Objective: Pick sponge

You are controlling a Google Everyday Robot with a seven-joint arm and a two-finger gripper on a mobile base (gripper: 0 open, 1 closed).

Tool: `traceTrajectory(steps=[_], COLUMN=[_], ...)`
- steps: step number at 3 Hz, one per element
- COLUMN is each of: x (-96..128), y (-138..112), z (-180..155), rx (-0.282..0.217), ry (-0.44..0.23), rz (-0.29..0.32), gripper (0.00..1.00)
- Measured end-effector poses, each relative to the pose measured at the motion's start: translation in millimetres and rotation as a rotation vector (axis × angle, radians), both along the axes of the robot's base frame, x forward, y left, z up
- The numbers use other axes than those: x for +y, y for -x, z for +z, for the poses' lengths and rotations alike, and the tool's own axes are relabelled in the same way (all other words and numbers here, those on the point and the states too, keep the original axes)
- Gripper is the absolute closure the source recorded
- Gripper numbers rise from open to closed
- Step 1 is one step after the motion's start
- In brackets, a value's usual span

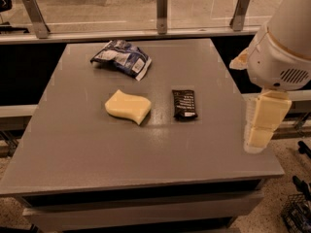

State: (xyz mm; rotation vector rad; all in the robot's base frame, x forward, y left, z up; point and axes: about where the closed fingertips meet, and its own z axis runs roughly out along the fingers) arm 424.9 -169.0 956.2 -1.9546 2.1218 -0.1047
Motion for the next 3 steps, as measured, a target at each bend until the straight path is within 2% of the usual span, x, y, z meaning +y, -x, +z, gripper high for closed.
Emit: traceTrajectory(steps=[2,3], x=[3,13], y=[-2,1], z=[-1,-10], rx=[0.008,0.024], ry=[-0.007,-0.03], rz=[0.02,0.06], gripper=[0.0,0.0])
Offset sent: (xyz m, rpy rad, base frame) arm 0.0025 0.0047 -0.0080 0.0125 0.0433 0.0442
